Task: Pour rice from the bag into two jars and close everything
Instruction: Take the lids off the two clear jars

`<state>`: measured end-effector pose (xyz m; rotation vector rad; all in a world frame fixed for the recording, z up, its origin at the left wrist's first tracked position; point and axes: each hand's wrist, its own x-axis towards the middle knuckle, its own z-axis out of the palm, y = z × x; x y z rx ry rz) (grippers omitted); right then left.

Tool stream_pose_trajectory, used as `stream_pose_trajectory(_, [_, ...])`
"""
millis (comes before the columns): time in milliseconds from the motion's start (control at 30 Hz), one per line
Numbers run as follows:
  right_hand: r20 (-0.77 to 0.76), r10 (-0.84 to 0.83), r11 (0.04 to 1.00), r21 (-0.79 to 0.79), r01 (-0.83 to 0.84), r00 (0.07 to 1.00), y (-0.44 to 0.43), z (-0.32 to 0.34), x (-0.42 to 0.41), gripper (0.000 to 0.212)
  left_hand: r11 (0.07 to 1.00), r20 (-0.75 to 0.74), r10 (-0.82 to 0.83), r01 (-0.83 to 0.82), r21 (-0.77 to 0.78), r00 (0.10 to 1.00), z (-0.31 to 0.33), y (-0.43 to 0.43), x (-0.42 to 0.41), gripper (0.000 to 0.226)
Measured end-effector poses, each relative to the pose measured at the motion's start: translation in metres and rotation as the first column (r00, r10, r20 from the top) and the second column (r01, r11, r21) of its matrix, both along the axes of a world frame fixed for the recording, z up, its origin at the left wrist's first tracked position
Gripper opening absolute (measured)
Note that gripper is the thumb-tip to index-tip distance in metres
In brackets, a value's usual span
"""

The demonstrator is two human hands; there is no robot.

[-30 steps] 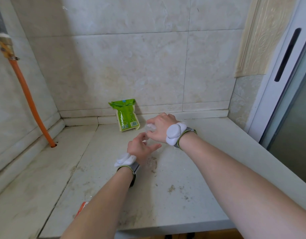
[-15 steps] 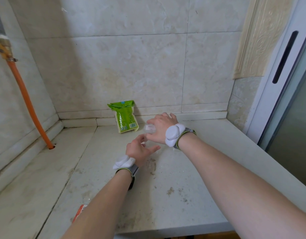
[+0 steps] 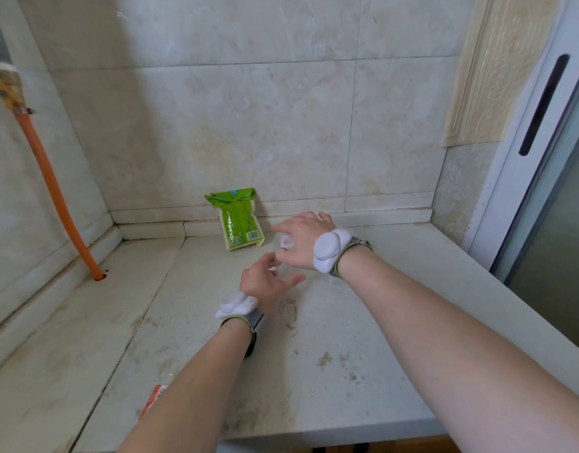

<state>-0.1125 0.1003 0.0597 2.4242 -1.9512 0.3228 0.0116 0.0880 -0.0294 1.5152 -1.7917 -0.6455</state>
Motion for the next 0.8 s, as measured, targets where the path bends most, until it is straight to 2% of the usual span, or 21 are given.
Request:
stream_pose_trajectory(133, [-0.041,-0.05,0.999,-0.011,0.05,0.998,-0.001,0.0,-0.001,0.065,1.0,0.017,0.017,-0.017,-0.004,1.0,0.0,0.0,-0.001,0.066])
stream_pose_trajectory(267, [-0.05,-0.059,0.997,-0.045,0.056,0.997,-0.002,-0.001,-0.003,0.054,1.0,0.005,0.009,-0.009,-0.003,1.0,0.001,0.001,-0.001,0.07])
stream_pose_trajectory(367, [0.032,-0.013,0.995,-0.101,0.016,0.999,-0.002,0.002,0.0,0.049,1.0,0.004,0.009,-0.009,0.016,1.0,0.0,0.0,-0.001,0.071])
stream_pose_trajectory(467, [0.183,0.002,0.985,-0.17,0.029,0.983,-0.002,0.007,0.002,0.048,0.999,-0.004,0.017,-0.017,0.04,1.0,-0.001,-0.001,0.0,0.069])
stream_pose_trajectory(600, [0.372,-0.011,0.983,-0.168,0.079,0.928,-0.004,0.005,-0.004,0.043,0.998,-0.019,0.012,-0.011,0.064,1.0,0.0,0.0,-0.001,0.071])
stream_pose_trajectory(700, [0.437,-0.018,0.974,-0.195,0.114,0.899,-0.003,0.002,-0.007,0.04,0.998,-0.016,0.008,-0.007,0.068,1.0,0.002,0.0,-0.001,0.074])
stream_pose_trajectory(800, [0.43,-0.01,0.979,-0.181,0.097,0.903,0.0,0.003,-0.009,0.038,0.997,-0.02,0.005,-0.003,0.081,1.0,0.002,0.001,-0.001,0.074])
